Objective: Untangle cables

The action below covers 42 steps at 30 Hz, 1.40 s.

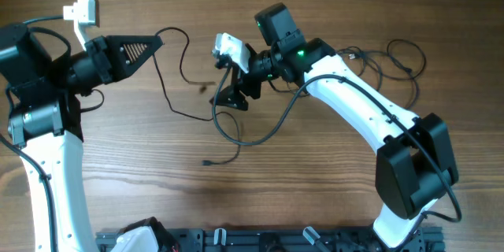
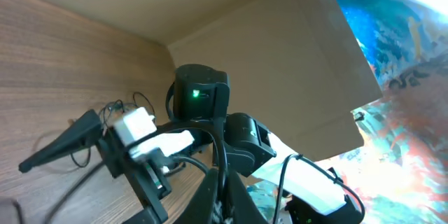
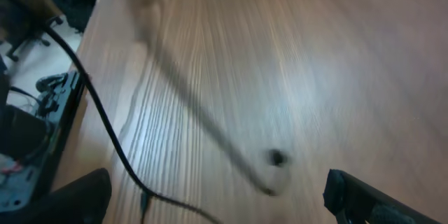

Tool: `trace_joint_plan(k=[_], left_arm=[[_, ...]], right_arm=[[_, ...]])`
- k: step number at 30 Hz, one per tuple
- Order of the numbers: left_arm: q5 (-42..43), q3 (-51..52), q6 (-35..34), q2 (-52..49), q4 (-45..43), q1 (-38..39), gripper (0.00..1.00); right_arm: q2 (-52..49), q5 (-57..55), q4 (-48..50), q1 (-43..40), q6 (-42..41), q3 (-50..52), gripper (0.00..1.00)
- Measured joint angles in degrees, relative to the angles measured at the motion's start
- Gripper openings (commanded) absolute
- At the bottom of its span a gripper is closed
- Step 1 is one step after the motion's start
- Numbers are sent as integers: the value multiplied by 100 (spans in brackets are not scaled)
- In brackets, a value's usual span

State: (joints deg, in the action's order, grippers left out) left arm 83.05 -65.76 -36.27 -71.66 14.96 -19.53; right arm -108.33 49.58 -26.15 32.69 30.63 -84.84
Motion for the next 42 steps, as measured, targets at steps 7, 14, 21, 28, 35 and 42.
trace_joint_plan(k=[7,14,21,28,35,42], left_arm=[[0,0,-289,0,-2,0,4],[0,0,-590,0,-2,0,4],[-57,0,-693,0,-2,0,4],[-717,0,-1696,0,-24,0,4],[-1126,0,-2345,0,-48,-17,4],[-1318,0,-2822,0,-46,-365,4]], right_arm=[[0,334,350,313,267,0,100],[-96,330,437,494,310,0,100],[-98,896,-144,529,313,0,99],[-107,501,-166,918,313,0,98],[-162,-160,-170,1067,282,0,64],[-162,-308,-170,1067,-203,0,36]])
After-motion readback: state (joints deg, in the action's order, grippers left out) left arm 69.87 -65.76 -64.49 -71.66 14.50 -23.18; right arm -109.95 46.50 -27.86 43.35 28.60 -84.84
